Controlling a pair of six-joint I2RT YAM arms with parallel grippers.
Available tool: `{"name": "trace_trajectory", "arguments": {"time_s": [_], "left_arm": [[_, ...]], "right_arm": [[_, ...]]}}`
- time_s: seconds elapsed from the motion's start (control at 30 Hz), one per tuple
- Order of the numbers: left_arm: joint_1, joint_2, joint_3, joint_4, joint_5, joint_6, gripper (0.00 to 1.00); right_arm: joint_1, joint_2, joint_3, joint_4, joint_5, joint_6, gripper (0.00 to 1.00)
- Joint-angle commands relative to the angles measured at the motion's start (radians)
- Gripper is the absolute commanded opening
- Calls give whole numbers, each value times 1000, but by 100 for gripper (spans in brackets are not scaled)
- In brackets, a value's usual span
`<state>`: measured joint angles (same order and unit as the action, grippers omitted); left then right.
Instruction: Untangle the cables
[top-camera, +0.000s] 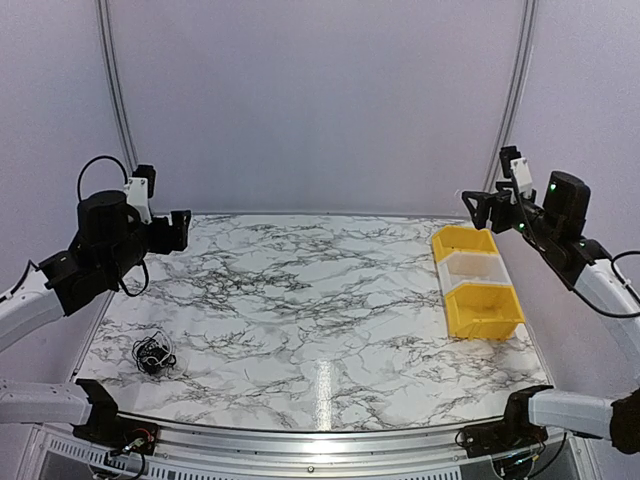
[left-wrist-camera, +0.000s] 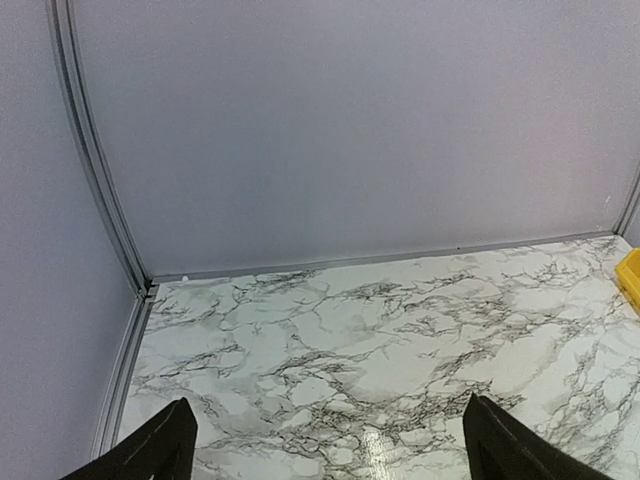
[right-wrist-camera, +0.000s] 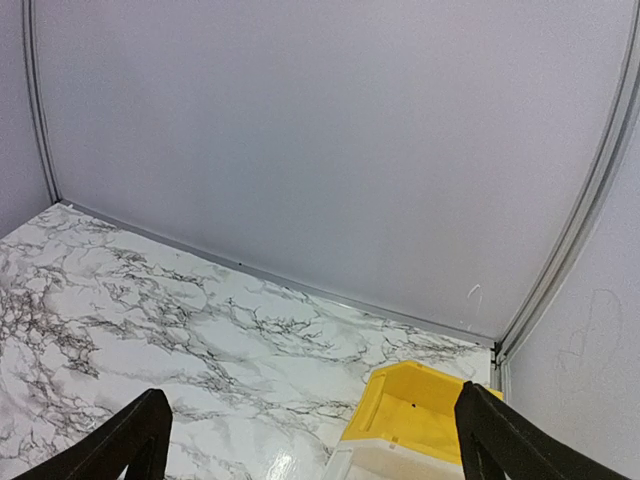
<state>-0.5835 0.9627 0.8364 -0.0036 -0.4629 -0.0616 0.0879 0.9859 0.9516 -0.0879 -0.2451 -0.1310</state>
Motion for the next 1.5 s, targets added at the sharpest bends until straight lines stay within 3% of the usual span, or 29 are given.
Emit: {"name": "trace_trajectory", "arguments": {"time_s": [0.0,0.3,0.43,0.53,0.63,0.97,1.17,1.33,1.47], "left_arm": [[65,-33,-67,-13,93,-35,92],[166,41,-60,-182,171,-163,72],[154,54,-59,-305,161,-281,77],[134,59,-69,-423,124,-371,89],[121,47,-105,-503,124,-468,95],[92,78,-250,-634,121,-783,99],[85,82,-377,-601,96,-927,99],[57,163,-404,-440,254,-914,99],[-51,193,-387,-289,332,-931,97]], "right_arm": [[-13,-40,-59,-2,-25,-2,99],[41,-12,-150,-53,-234,-160,95],[141,50,-134,-106,-273,-242,93],[230,122,-118,-128,-315,-283,92],[310,201,-104,-159,-356,-310,89],[412,334,-101,-182,-450,-362,88],[418,326,-122,-192,-464,-395,88],[419,331,-122,-195,-461,-408,88],[422,344,-120,-194,-471,-409,88]]}}
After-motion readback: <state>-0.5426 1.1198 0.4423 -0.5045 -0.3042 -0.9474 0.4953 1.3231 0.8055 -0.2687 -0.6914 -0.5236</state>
